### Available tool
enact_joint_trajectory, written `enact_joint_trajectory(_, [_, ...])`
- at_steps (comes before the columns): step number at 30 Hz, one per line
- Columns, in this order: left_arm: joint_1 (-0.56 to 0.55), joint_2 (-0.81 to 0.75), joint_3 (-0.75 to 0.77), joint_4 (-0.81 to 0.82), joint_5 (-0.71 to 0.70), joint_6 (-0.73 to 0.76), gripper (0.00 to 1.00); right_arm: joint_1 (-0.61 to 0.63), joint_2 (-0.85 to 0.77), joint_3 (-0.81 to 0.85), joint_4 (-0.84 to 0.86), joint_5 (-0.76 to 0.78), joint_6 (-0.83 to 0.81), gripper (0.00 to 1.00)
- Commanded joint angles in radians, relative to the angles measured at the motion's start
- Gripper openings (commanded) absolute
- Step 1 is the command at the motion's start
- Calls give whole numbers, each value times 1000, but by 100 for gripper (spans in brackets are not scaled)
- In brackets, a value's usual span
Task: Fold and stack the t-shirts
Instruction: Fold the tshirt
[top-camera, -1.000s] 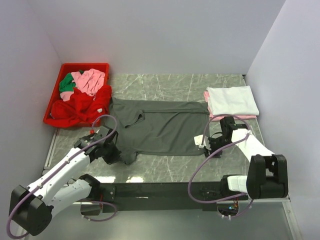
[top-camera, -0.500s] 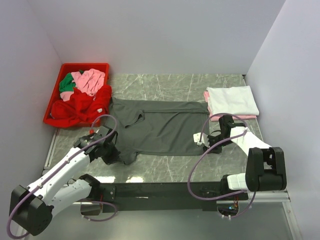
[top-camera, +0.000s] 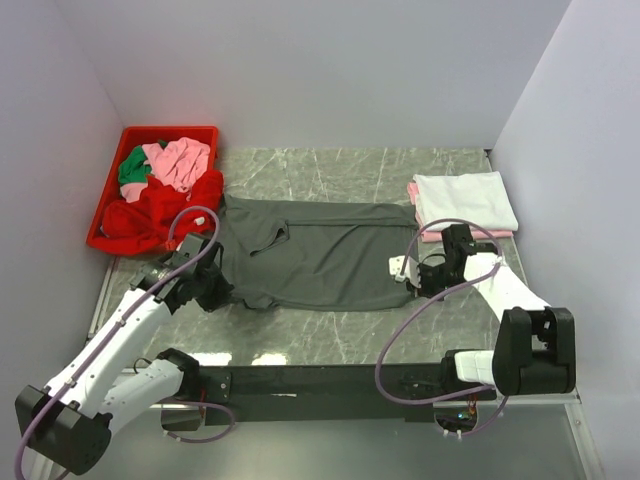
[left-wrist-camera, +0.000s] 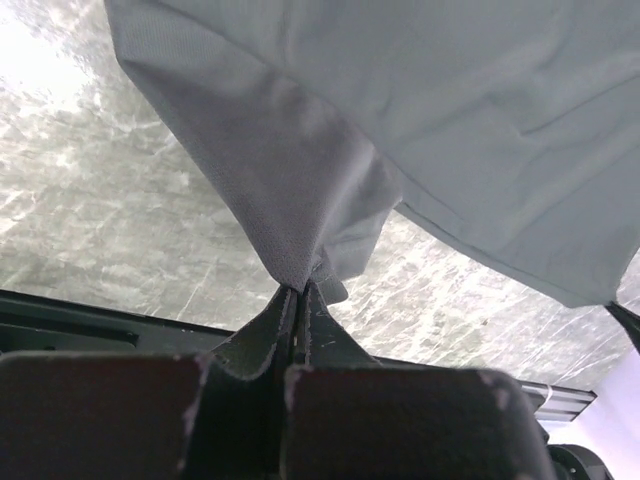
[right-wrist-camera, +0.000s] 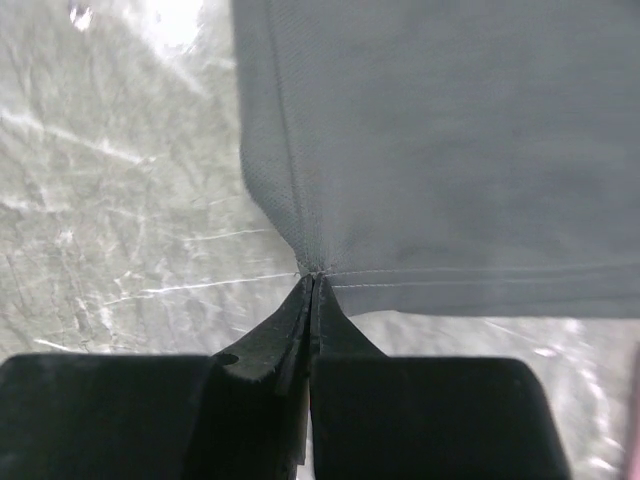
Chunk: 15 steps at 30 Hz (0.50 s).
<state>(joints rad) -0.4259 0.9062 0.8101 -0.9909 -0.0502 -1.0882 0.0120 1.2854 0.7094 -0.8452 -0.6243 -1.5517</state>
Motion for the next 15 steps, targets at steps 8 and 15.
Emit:
enact_joint_trajectory(8, [87,11,109,-18,-8,96,0,-32,-24,104,-16,-55,108,0])
enact_joint_trajectory(15, [148,26,107,20,12,139,0,-55,20,113,63,-51,208,0])
